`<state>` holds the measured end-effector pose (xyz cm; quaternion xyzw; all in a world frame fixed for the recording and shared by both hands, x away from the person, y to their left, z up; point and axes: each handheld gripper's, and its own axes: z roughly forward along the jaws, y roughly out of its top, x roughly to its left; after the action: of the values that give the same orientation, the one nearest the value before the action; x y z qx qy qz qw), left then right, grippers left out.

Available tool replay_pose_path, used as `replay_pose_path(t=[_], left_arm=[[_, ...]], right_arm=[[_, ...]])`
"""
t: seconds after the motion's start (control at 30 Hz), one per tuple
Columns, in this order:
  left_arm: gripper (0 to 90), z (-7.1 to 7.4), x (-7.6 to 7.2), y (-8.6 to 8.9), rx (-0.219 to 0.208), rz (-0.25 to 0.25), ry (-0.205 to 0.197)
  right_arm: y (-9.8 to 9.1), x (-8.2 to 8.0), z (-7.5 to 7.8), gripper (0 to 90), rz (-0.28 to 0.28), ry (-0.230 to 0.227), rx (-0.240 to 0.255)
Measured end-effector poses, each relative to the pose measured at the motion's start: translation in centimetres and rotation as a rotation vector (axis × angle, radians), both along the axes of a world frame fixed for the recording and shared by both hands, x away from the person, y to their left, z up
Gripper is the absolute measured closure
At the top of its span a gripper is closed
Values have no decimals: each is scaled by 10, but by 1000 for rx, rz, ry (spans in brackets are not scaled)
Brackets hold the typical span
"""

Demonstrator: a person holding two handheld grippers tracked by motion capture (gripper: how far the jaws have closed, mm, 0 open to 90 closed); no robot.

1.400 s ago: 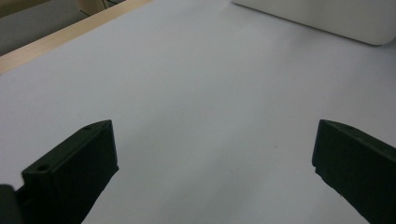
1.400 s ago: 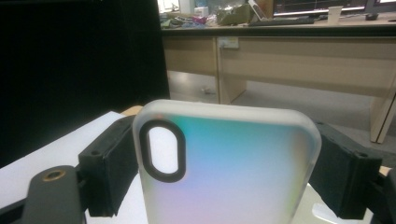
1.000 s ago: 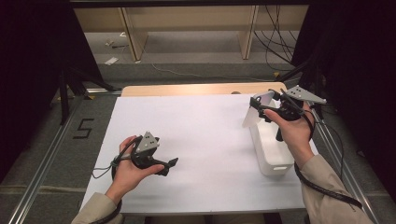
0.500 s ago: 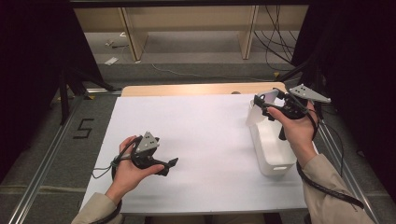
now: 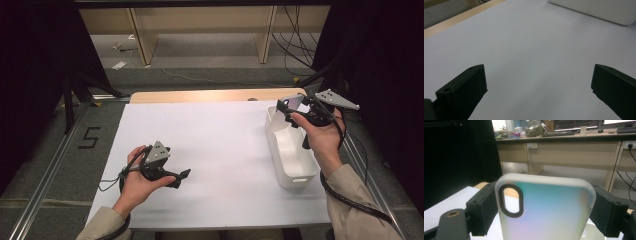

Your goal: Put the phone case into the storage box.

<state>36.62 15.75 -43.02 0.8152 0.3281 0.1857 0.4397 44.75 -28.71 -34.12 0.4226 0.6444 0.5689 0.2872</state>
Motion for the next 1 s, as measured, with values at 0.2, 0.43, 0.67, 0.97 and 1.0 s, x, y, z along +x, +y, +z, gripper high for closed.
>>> replay_pose_path(t=[0.2, 0.43, 0.67, 0.97, 1.0], left_arm=[[0, 0, 0, 0, -3, 0, -1], [0, 0, 0, 0, -1, -1, 2], [0, 0, 0, 0, -2, 0, 0], [0, 0, 0, 0, -3, 0, -1], [0, 0, 0, 0, -3, 0, 0]], right_arm=[[-2, 1, -1, 185, -8, 0, 0], [-4, 2, -1, 185, -19, 7, 1], [-9, 2, -1, 185, -38, 8, 2], [-13, 3, -1, 186, -57, 5, -2], [-14, 3, -1, 185, -60, 6, -5]])
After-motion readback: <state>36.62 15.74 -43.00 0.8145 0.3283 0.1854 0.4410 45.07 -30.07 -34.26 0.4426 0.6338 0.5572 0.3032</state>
